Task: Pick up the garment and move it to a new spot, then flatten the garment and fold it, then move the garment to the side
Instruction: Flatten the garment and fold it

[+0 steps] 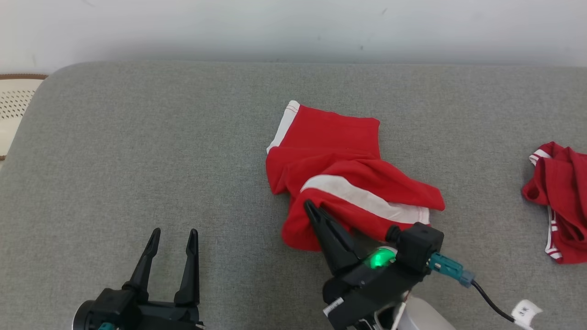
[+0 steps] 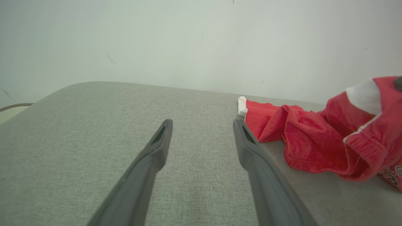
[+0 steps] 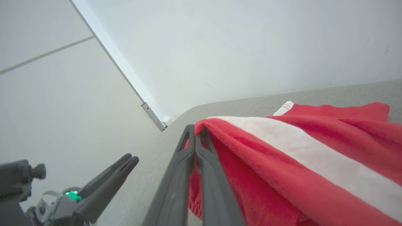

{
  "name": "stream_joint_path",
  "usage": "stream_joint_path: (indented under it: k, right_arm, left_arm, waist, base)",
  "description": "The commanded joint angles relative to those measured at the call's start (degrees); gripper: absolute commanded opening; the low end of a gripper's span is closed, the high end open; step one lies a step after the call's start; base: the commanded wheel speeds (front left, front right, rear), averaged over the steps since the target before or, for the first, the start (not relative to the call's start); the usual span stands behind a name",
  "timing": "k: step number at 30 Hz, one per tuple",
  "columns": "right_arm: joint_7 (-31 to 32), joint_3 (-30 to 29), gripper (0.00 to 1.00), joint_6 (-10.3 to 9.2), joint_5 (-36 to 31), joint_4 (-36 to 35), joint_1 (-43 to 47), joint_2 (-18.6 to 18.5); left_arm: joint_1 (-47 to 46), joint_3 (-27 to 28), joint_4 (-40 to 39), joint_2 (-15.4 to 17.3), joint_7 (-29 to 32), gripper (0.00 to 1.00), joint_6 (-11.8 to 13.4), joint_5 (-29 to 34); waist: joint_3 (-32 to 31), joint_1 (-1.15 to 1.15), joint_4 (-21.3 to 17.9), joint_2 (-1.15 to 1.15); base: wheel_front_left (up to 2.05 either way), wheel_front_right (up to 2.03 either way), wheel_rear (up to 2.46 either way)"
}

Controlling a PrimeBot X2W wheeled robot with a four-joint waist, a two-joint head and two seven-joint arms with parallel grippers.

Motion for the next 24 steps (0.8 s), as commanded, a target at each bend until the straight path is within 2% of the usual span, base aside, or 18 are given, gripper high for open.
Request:
stream_joint_path:
  k: [1, 3, 8, 17, 19, 20, 21, 22, 23, 24]
  right_arm:
    - [-1.69, 0.16, 0.00, 0.02, 2.97, 0.77, -0.70, 0.99]
    - [-4.25, 0.10, 0.00, 0.02, 7.06, 3.44, -2.17, 2.14]
    - [-6.16, 1.16, 0.00, 0.02, 18.49, 11.38, -0.33, 3.88]
    - [-6.47, 1.03, 0.00, -0.03, 31.19, 18.61, 6.04, 2.13]
    - [-3.70, 1.54, 0.00, -0.07, 33.65, 21.46, 7.28, 1.37]
    - [-2.40, 2.19, 0.11, -0.11, 33.88, 21.97, 7.08, 1.12]
    - [-1.04, 3.13, 0.33, -0.11, 33.72, 22.39, 6.73, 0.63]
    - [-0.91, 3.22, 0.82, -0.11, 33.53, 22.24, 6.45, 0.18]
    - [-1.15, 3.09, 1.00, -0.12, 33.25, 21.94, 6.31, -0.51]
    - [-1.30, 3.11, 1.00, -0.12, 32.14, 21.77, 6.14, -1.66]
  left_arm:
    - [-0.38, -0.04, 0.07, 0.14, -0.31, 1.00, -0.20, 0.55]
    - [-0.70, -0.17, 0.12, 0.11, -0.30, 1.00, -0.33, 0.61]
    - [-1.17, -0.84, 0.46, -0.01, -0.31, 1.00, -0.69, 0.59]
    - [-0.75, -1.18, 0.22, -0.18, -0.31, 1.00, -0.64, 0.52]
    - [-0.74, -1.23, 0.17, -0.23, -0.31, 1.00, -0.67, 0.55]
    - [-0.80, -1.22, 0.19, -0.22, -0.31, 1.00, -0.70, 0.56]
    - [-0.89, -1.13, 0.24, -0.20, -0.32, 1.00, -0.70, 0.58]
    - [-0.92, -1.09, 0.29, -0.21, -0.32, 1.00, -0.73, 0.59]
    - [-0.90, -1.10, 0.36, -0.24, -0.32, 1.00, -0.78, 0.62]
    - [-0.84, -1.03, 0.46, -0.21, -0.32, 1.00, -0.83, 0.65]
  waist:
    - [0.14, 0.00, 0.10, -0.01]
    - [0.38, 0.00, 0.26, -0.01]
    - [0.68, 0.00, 1.16, -0.01]
    - [1.47, 0.00, 0.64, -0.01]
    - [1.76, 0.00, 0.00, -0.01]
    - [1.91, 0.00, -0.15, -0.01]
    - [1.95, 0.00, -0.33, -0.01]
    - [1.89, 0.00, -0.48, -0.01]
    - [1.83, 0.00, -0.57, -0.01]
    - [1.71, 0.00, -0.66, -0.01]
  base:
    - [0.00, 0.00, 0.00]
    - [0.00, 0.00, 0.00]
    - [0.00, 0.00, 0.00]
    - [0.00, 0.00, 0.00]
    - [0.00, 0.00, 0.00]
    - [0.00, 0.00, 0.00]
    - [0.00, 0.00, 0.00]
    - [0.00, 0.00, 0.00]
    - [0.00, 0.00, 0.00]
    - [0.00, 0.00, 0.00]
